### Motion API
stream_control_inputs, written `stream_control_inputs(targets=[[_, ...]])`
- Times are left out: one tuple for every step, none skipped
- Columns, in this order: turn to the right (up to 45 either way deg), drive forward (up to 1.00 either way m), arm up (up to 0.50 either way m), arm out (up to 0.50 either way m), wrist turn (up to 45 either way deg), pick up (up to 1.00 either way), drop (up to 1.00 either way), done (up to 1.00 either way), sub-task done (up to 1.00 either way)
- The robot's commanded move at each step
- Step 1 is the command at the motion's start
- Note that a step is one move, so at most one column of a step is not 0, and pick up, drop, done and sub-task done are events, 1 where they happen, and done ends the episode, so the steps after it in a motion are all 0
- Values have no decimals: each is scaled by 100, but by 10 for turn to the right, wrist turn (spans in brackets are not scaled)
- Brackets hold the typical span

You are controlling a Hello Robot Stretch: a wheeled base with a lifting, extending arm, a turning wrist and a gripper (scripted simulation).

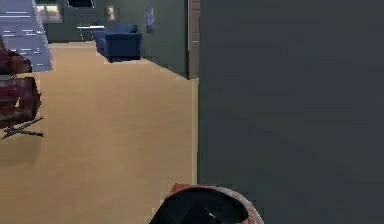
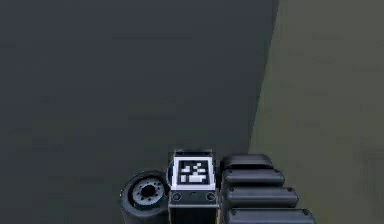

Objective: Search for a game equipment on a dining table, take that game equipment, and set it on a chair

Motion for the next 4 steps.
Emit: stream_control_inputs(targets=[[0, 20, 0, 0, 0, 0, 0, 0, 0], [-300, 0, 0, 0, 0, 0, 0, 0, 0], [0, 80, 0, 0, 0, 0, 0, 0, 0], [0, 100, 0, 0, 0, 0, 0, 0, 0]])
